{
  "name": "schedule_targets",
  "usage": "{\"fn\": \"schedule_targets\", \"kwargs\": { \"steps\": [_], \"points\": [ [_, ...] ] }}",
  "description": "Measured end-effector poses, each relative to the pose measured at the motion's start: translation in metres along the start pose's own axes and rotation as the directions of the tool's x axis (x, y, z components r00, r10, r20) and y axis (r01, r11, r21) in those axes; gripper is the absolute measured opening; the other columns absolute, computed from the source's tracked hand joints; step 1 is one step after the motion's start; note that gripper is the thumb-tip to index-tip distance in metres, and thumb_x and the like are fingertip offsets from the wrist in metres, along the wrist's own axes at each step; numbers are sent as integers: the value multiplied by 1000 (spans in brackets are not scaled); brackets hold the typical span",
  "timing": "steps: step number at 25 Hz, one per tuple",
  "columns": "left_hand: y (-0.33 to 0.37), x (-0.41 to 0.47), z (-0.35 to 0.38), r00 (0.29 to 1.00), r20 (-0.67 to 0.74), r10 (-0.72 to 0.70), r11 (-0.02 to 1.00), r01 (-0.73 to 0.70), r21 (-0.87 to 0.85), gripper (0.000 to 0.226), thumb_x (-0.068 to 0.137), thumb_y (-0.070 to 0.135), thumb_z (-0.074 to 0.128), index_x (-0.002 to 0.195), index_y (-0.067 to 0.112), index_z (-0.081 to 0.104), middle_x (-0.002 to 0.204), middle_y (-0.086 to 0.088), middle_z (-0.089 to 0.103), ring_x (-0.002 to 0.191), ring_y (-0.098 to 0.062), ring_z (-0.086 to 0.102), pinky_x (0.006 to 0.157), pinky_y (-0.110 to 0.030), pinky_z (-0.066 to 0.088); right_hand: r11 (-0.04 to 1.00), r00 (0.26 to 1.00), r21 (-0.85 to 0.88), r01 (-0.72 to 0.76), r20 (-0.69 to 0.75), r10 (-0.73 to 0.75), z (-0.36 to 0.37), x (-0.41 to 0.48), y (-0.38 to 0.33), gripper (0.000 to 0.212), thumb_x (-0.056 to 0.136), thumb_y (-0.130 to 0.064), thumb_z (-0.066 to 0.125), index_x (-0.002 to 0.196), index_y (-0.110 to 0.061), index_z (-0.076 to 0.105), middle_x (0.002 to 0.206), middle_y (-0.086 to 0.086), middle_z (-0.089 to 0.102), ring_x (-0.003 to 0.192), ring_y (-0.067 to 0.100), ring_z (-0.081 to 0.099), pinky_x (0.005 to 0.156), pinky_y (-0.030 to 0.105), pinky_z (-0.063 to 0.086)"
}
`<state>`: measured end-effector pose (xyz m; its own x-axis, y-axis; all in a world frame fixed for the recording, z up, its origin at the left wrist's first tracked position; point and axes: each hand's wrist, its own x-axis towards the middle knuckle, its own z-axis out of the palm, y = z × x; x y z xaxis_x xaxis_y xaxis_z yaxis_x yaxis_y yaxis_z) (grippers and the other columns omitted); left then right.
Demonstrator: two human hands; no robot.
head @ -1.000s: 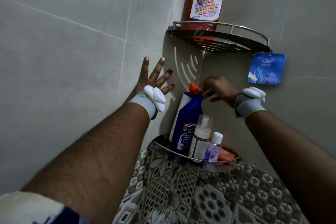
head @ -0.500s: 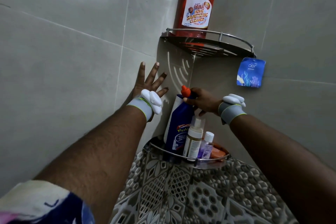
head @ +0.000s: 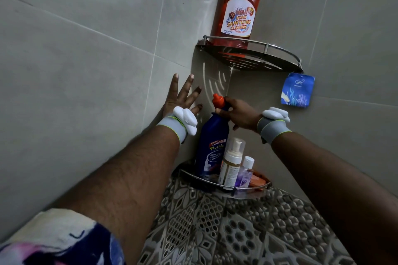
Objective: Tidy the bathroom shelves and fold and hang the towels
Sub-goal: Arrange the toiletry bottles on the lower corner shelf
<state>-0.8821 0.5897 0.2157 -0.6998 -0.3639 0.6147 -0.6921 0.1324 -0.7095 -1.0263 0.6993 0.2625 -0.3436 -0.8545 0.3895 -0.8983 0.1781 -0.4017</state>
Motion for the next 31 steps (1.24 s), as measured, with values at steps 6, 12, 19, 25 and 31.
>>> {"fn": "schedule_targets", "kwargs": {
  "steps": [6,12,19,25,31],
  "points": [
    [4,5,6,1000,12,-1,1000,1,-28,67,92,60,22,151,36,1,160,-10,-16,136,-54,-27,98,-78,-16,985,997,167,44,-75,-32,-15,-4,-12,46,96,-28,51,139,-16,38,133,12,48,112,27,55,69,32,57],
    [-29,20,-9,973,194,123,803,18,-596,74,77,74,51,139,39,32,151,13,14,147,-23,-1,113,-51,-7,964,969,229,132,-236,-77,-43,-21,-31,43,95,-28,52,135,-16,41,131,9,48,112,27,56,67,33,58],
    [-61,1,-80,967,197,163,6,198,-980,54,66,34,86,112,13,65,100,-1,66,75,-11,59,70,-19,46,948,947,264,176,-310,-89,-78,-47,-61,40,95,-30,53,132,-21,43,123,4,50,108,22,54,65,35,59],
    [-64,-2,-101,976,120,-184,-199,82,-977,57,63,40,85,110,12,66,101,-7,71,86,-24,67,77,-29,55,840,896,497,220,-442,27,-103,-60,-77,37,92,-39,57,122,-19,49,117,4,57,104,26,59,68,42,58],
    [-79,21,-147,877,134,-461,-179,56,-982,51,67,43,67,108,12,66,99,-9,71,92,-27,68,82,-36,55,815,943,577,53,-298,149,-101,-73,-93,74,71,-48,76,129,-23,37,103,0,61,82,16,62,57,28,49]
  ]
}}
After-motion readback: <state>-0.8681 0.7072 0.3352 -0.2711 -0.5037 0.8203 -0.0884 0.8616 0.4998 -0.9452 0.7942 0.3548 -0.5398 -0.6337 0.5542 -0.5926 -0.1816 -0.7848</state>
